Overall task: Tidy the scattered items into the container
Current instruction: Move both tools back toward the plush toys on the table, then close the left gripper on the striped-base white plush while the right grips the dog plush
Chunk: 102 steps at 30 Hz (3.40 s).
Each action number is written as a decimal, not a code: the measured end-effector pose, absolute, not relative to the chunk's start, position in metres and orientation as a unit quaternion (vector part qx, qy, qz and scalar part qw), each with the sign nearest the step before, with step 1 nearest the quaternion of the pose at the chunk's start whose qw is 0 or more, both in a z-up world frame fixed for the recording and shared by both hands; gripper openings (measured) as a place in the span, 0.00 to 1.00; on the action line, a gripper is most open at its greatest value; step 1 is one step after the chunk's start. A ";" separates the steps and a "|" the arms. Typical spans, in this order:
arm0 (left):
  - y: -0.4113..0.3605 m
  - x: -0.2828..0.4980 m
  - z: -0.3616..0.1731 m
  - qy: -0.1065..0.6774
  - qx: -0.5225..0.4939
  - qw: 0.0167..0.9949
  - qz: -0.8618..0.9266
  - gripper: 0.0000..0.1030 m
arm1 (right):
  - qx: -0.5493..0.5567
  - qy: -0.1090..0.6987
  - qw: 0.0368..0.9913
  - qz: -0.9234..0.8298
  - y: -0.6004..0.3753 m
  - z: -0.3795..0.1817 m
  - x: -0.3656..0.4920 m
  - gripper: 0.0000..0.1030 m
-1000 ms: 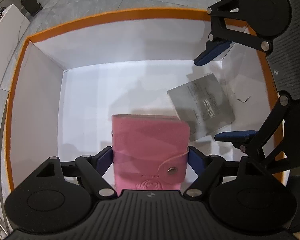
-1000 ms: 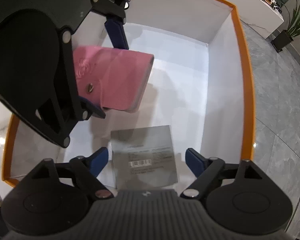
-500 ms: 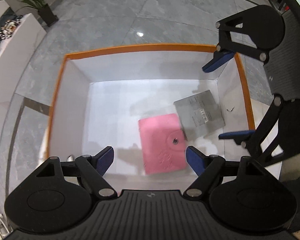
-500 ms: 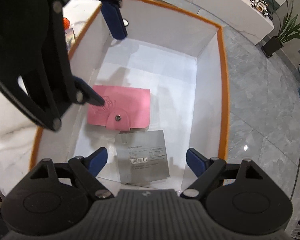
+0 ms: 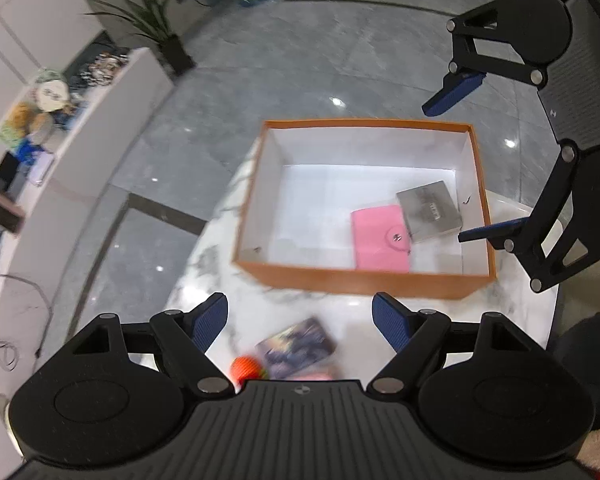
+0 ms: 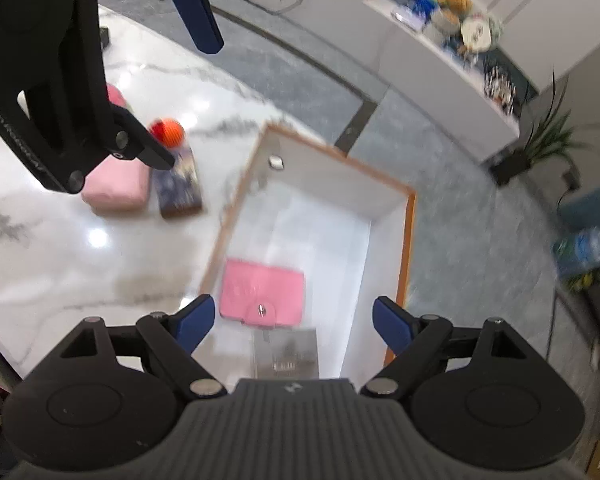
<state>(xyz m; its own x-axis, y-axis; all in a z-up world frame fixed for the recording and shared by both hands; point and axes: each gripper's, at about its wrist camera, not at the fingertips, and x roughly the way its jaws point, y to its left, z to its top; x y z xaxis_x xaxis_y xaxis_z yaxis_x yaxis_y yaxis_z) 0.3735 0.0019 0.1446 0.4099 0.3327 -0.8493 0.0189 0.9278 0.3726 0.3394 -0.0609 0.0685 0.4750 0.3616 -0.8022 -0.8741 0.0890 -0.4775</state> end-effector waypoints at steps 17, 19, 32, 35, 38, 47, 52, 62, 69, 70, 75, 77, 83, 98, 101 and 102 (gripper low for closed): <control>0.036 0.210 0.189 0.522 0.147 0.823 0.169 0.91 | -0.548 0.173 0.647 0.501 0.012 0.098 0.192 0.88; 0.043 0.194 0.187 0.523 0.140 0.822 0.175 0.91 | -0.550 0.169 0.642 0.506 0.020 0.097 0.179 0.88; 0.093 0.116 0.142 0.549 0.076 0.809 0.197 0.91 | -0.531 0.192 0.621 0.544 0.081 0.050 0.132 0.90; 0.106 0.101 0.123 0.558 0.059 0.804 0.198 0.91 | -0.522 0.207 0.619 0.550 0.095 0.031 0.127 0.90; 0.120 0.087 0.103 0.565 0.037 0.799 0.202 0.91 | -0.514 0.226 0.614 0.554 0.108 0.008 0.125 0.90; 0.152 0.058 0.042 0.582 -0.004 0.787 0.205 0.91 | -0.504 0.271 0.598 0.562 0.144 -0.058 0.113 0.90; 0.163 0.051 0.020 0.576 -0.028 0.792 0.200 0.91 | -0.493 0.289 0.603 0.557 0.163 -0.084 0.115 0.90; 0.185 0.048 -0.016 0.581 -0.067 0.787 0.195 0.91 | -0.475 0.328 0.620 0.532 0.188 -0.131 0.128 0.78; 0.194 0.050 -0.026 0.582 -0.083 0.786 0.192 0.91 | -0.457 0.353 0.633 0.515 0.198 -0.146 0.143 0.70; 0.194 0.050 -0.027 0.582 -0.084 0.786 0.192 0.91 | -0.455 0.357 0.633 0.515 0.199 -0.147 0.145 0.70; 0.197 0.053 -0.032 0.583 -0.090 0.784 0.192 0.91 | -0.452 0.367 0.631 0.513 0.203 -0.155 0.149 0.70; 0.199 0.054 -0.033 0.583 -0.094 0.784 0.193 0.91 | -0.451 0.369 0.631 0.513 0.203 -0.156 0.149 0.70; 0.203 0.057 -0.042 0.585 -0.109 0.777 0.205 0.86 | -0.452 0.376 0.631 0.507 0.205 -0.160 0.150 0.63; 0.201 0.045 -0.032 0.586 -0.121 0.777 0.197 0.68 | -0.459 0.383 0.619 0.510 0.199 -0.153 0.151 0.56; 0.198 0.045 -0.024 0.585 -0.118 0.778 0.197 0.67 | -0.461 0.380 0.618 0.511 0.196 -0.147 0.150 0.56; 0.198 0.046 -0.022 0.584 -0.116 0.778 0.199 0.67 | -0.461 0.378 0.619 0.511 0.195 -0.144 0.149 0.56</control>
<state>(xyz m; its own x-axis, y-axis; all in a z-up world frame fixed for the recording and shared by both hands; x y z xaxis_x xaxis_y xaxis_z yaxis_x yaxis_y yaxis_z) 0.0457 0.1977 -0.0218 0.2385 0.1732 -0.9556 -0.4452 0.8940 0.0509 0.1490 0.1953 -0.1442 0.1913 0.2840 -0.9396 -0.9815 0.0513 -0.1843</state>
